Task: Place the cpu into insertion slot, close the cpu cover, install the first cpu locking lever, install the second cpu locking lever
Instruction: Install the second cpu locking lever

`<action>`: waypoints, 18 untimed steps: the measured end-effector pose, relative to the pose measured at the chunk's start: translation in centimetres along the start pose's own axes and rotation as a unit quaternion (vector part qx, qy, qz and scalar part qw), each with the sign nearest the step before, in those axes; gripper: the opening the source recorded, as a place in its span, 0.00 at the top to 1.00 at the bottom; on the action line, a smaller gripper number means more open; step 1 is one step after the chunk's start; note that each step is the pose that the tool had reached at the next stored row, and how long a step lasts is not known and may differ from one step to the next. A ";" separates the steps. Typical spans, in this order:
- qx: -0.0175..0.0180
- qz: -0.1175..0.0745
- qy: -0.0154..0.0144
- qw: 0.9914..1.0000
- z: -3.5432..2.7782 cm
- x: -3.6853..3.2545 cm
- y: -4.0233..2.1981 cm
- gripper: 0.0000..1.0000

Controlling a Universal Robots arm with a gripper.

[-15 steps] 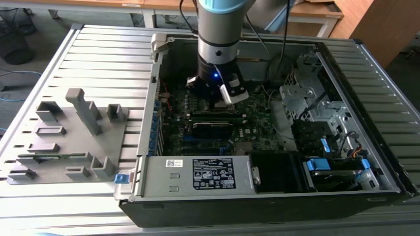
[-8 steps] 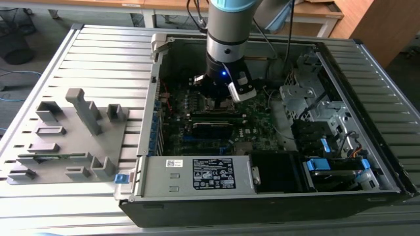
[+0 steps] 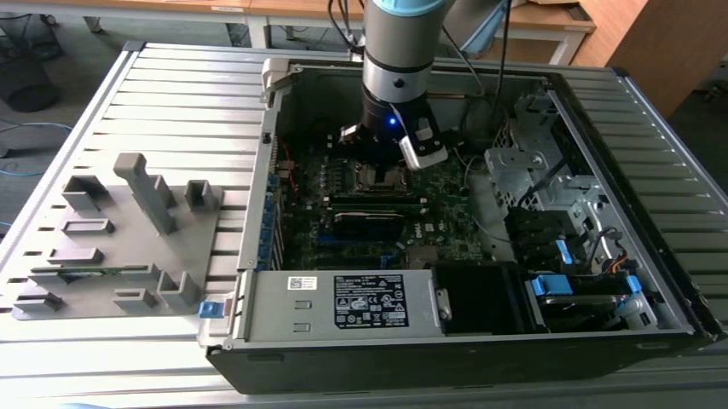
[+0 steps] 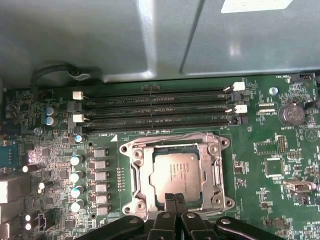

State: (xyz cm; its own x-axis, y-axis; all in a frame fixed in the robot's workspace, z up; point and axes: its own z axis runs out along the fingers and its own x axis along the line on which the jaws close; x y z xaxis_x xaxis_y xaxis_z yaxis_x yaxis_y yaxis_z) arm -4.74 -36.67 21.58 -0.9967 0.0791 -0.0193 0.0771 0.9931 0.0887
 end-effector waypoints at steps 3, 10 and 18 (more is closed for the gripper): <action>0.000 -0.004 0.000 1.000 0.09 -0.04 0.23 0.89; 0.000 -0.008 0.001 1.000 0.20 -0.59 0.69 0.89; 0.000 -0.008 0.001 1.000 0.06 -0.58 1.31 0.89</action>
State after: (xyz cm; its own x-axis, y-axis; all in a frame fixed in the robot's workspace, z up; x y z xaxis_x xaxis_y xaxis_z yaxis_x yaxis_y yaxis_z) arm -4.06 -35.42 21.65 -0.9979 0.0624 -0.0192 0.0605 0.9942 0.0884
